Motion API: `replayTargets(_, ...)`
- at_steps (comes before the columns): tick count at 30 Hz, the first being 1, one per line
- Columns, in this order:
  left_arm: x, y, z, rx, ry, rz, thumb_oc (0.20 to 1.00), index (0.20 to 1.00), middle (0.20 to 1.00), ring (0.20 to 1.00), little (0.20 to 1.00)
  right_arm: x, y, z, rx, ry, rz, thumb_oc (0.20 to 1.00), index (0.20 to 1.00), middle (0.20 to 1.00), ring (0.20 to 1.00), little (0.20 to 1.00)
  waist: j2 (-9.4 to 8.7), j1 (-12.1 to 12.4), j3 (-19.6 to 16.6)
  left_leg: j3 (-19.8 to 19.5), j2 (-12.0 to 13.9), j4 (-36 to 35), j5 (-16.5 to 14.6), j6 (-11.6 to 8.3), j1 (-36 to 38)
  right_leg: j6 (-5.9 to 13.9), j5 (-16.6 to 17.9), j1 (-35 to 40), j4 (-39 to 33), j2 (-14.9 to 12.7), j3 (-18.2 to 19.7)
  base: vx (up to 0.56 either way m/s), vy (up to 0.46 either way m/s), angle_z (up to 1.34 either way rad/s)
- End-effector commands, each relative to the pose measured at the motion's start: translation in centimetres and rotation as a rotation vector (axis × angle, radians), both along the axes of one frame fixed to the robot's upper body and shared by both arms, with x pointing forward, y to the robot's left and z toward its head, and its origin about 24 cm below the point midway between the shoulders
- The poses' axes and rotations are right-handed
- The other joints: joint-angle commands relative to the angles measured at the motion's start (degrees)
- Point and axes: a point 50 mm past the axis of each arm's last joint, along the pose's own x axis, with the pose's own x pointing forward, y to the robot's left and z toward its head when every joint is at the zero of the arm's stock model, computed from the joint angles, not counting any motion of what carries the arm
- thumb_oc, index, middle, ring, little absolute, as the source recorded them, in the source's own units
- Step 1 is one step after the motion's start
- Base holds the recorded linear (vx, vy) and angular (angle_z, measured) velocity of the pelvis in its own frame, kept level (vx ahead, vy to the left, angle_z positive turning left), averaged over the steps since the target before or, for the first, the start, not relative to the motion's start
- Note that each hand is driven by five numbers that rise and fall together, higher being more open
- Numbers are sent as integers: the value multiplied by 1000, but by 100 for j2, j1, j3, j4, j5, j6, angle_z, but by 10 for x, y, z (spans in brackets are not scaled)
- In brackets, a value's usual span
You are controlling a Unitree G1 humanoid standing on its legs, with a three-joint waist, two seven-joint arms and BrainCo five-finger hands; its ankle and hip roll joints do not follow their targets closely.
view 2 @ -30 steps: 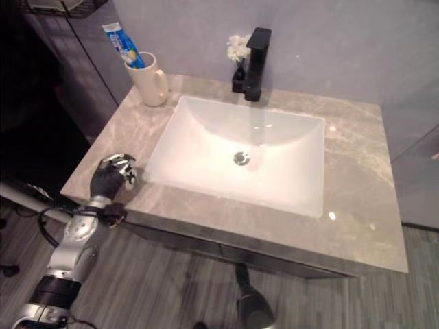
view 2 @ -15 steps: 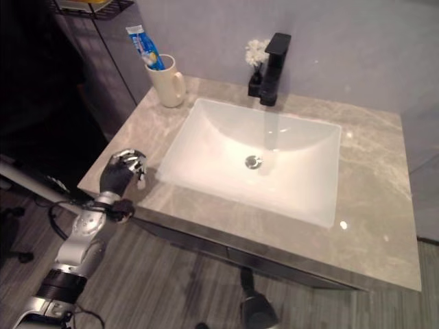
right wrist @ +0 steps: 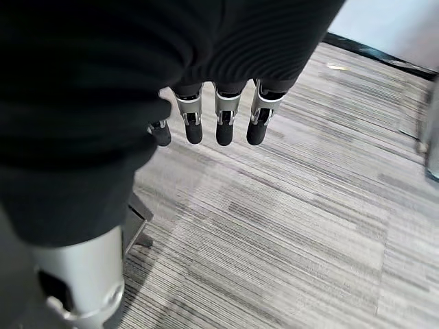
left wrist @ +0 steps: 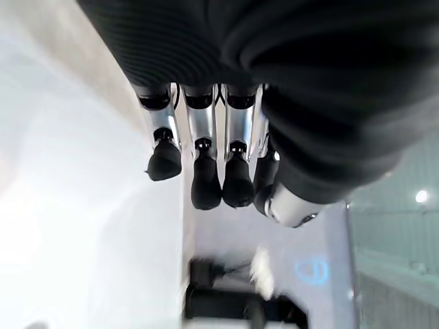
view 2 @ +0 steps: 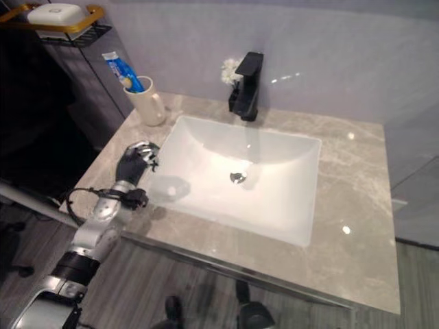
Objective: Put brush and paste in cup on sink, flatten towel.
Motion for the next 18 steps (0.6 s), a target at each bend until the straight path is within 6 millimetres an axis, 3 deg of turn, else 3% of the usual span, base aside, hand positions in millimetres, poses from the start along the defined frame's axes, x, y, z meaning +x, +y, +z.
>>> replayTargets(1,-12,24,34,-2,-185,56,200,200,200,200,200,-19,-18,6,-48,54,-2,1000,1000,1000,1000,1000,236,3,-92,-106,-9,642,552,92,-184,666,-779,409,656,-418,572,217,380,-128)
replayTargets(3,-14,19,45,-1,-226,17,200,200,200,200,200,-10,-18,6,-34,18,-19,1000,1000,1000,1000,1000,170,57,-137,45,-412,1135,108,220,-297,851,-606,424,453,-748,764,135,360,-143)
replayTargets(4,-14,19,45,-1,-226,16,200,200,200,200,200,-10,-18,6,-34,18,-19,1000,1000,1000,1000,1000,159,66,-138,57,-425,1169,84,230,-307,861,-606,429,444,-763,774,90,235,-76)
replayTargets(7,-20,31,56,5,-276,53,200,200,200,200,200,10,-8,5,-2,-35,11,1000,1000,1000,1000,1000,28,133,-114,534,-700,1756,-322,475,-497,1112,-262,177,388,-1247,1011,41,271,-63)
replayTargets(10,-26,45,56,32,-276,105,200,200,200,200,200,20,0,4,20,-53,30,1000,1000,1000,1000,1000,-15,255,-80,728,-696,1901,-484,554,-530,1118,-73,-92,415,-1324,906,-29,199,-84)
replayTargets(12,-36,67,56,72,-272,180,200,200,200,200,200,29,8,2,41,-60,72,1000,1000,1000,1000,1000,-74,434,-25,985,-630,1794,-549,599,-411,1049,242,-372,367,-1424,74,-63,103,-104)
replayTargets(14,-46,83,52,99,-250,241,200,200,200,200,200,41,15,2,53,-71,133,1000,1000,1000,1000,1000,-105,596,53,1221,-600,1733,-544,625,-333,1014,300,-479,437,-1434,-851,-77,113,-145)
replayTargets(15,-50,89,49,113,-239,254,200,200,200,200,200,43,18,2,65,-77,150,1000,1000,1000,1000,1000,-109,541,42,1206,-627,1719,-565,644,-309,1019,199,-389,347,-1304,-582,32,83,-100)
replayTargets(16,-52,90,50,111,-240,253,200,200,200,200,200,45,18,3,70,-89,151,1000,1000,1000,1000,1000,-129,431,28,1151,-703,1643,-530,663,-285,1010,116,-459,354,-1121,-30,88,68,-53)
replayTargets(17,-53,91,47,100,-235,256,200,200,200,200,200,45,17,3,71,-89,145,1000,1000,1000,1000,1000,-154,444,55,1117,-722,1652,-513,661,-276,997,114,-452,347,-1071,198,60,51,-9)
replayTargets(18,-55,92,44,107,-222,257,200,200,200,200,200,46,15,4,66,-89,138,1000,1000,1000,1000,1000,-161,505,75,1129,-705,1737,-545,651,-292,997,191,-420,282,-1126,110,16,-16,53)
